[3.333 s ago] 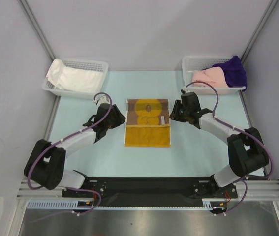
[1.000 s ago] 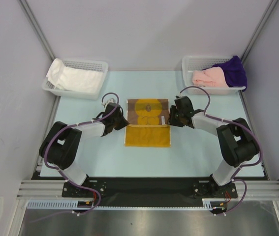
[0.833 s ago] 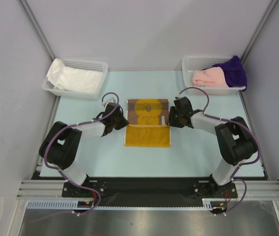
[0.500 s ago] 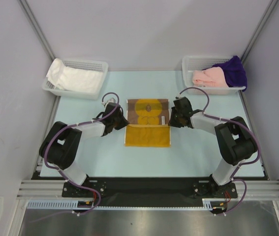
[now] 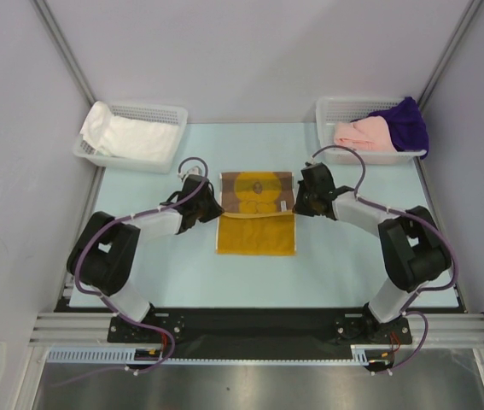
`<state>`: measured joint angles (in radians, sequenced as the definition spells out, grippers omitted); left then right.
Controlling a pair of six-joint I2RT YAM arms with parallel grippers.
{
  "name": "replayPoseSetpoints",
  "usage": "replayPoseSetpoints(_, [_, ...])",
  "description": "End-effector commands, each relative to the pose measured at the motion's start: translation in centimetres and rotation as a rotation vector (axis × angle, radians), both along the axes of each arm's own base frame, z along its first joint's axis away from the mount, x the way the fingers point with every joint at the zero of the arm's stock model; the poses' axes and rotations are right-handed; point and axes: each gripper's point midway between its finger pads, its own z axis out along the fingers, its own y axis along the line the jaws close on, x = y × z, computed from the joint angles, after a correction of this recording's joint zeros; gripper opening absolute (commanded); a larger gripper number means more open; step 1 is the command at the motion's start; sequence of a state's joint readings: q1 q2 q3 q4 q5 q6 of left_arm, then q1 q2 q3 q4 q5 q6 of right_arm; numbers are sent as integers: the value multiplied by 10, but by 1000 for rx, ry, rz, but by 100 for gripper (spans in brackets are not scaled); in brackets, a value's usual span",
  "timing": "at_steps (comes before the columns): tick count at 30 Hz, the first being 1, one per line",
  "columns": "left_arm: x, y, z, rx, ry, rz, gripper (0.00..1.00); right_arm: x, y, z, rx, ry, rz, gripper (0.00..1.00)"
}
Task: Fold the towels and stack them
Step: Fold the towel
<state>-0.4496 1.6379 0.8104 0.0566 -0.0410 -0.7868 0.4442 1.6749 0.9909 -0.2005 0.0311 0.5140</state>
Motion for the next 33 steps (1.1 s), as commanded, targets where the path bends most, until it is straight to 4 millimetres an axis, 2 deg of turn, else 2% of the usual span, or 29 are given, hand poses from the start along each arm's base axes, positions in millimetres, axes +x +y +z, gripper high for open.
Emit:
replayPoseSetpoints(1, [14, -5, 35, -2, -91, -22, 0, 14, -1, 33, -12, -82, -1, 1])
replayPoseSetpoints(8, [8, -3, 45, 1, -99, -35, 0, 4, 1, 45, 1, -96, 23, 0])
replayPoseSetpoints(11, [6, -1, 56, -6, -128, -33, 0, -3, 3, 53, 5, -108, 35, 0])
replayPoseSetpoints(12, [0, 2, 58, 1, -116, -34, 0, -5, 4, 56, 9, -113, 40, 0])
replayPoseSetpoints(16, [-12, 7, 59, -7, -114, -36, 0, -17, 7, 63, 15, -119, 57, 0])
replayPoseSetpoints(22, [-29, 14, 60, -14, -121, -40, 0, -36, 11, 56, 17, -109, 75, 0])
replayPoseSetpoints(24, [-32, 14, 64, -27, -132, -43, 0, -40, 10, 60, 21, -118, 68, 0])
replayPoseSetpoints(33, [-49, 20, 55, -23, -129, -64, 0, -54, 2, 69, 20, -140, 55, 0])
